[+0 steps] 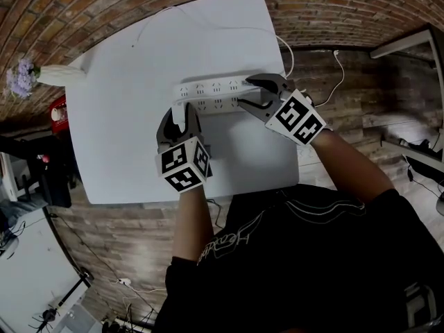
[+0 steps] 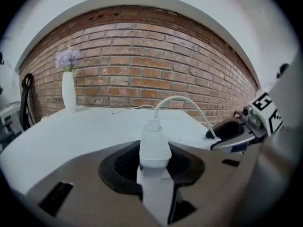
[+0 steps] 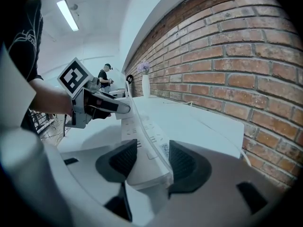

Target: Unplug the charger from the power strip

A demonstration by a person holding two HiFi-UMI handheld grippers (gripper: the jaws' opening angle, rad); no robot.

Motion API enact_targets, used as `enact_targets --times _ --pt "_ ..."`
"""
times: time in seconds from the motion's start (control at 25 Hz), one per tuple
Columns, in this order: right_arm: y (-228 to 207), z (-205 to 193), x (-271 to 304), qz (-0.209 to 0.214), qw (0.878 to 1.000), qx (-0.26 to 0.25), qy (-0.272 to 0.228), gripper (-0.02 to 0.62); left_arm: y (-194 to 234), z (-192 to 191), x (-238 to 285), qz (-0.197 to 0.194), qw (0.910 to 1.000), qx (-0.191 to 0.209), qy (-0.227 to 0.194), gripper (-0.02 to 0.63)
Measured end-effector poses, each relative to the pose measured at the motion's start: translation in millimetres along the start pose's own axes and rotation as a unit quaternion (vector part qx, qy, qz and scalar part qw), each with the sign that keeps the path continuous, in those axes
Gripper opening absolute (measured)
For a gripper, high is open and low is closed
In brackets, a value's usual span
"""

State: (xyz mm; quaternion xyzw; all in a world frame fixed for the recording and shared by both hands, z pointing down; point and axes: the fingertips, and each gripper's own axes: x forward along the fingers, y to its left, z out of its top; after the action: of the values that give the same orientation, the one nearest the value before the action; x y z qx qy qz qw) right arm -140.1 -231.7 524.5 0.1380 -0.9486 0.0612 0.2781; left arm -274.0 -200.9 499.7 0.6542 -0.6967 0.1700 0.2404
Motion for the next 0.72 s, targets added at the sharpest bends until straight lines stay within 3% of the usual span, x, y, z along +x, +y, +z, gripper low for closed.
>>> enact_targets --times 0.08,0.2,0.28,0.44,0.52,0.64,0.72 --pt "0.3 0.5 0.7 -0.002 1.0 0.001 0.0 0.197 -1.1 0.8 -0.1 0.017 0.9994 0.032 0.004 0.133" --pt "0.3 1.0 0.3 -0.003 1.0 0.0 -0.002 0.198 -2.7 1.7 -1.0 0.026 0.9986 0.046 0.008 0.132" --pt "-0.1 1.1 0.3 -0.001 1.0 0.0 -0.003 0.198 -2.8 1.3 -0.9 0.016 0.9994 0.029 0.011 0.132" --pt "0.0 -0.2 -1.0 0.002 1.0 -0.001 -0.004 0.196 -0.3 -1.0 -1.3 -0.023 0.9985 -0.05 0.011 0.138" --pt "-0.3 -0.3 -1.4 0.002 1.0 -0.001 -0.005 0.196 0.5 -0.9 -1.1 -0.031 0.9977 -0.06 0.011 0.14" --pt "-0.4 0.2 -0.5 0.0 1.0 -0.001 -0.005 0.196 1.1 -0.3 -1.3 -0.02 0.999 -0.039 0.013 0.14" --pt "0.1 0.3 -0.5 0.0 1.0 -0.001 -0.006 0.196 -1.4 0.7 -3.2 0.003 0.9999 0.008 0.013 0.135"
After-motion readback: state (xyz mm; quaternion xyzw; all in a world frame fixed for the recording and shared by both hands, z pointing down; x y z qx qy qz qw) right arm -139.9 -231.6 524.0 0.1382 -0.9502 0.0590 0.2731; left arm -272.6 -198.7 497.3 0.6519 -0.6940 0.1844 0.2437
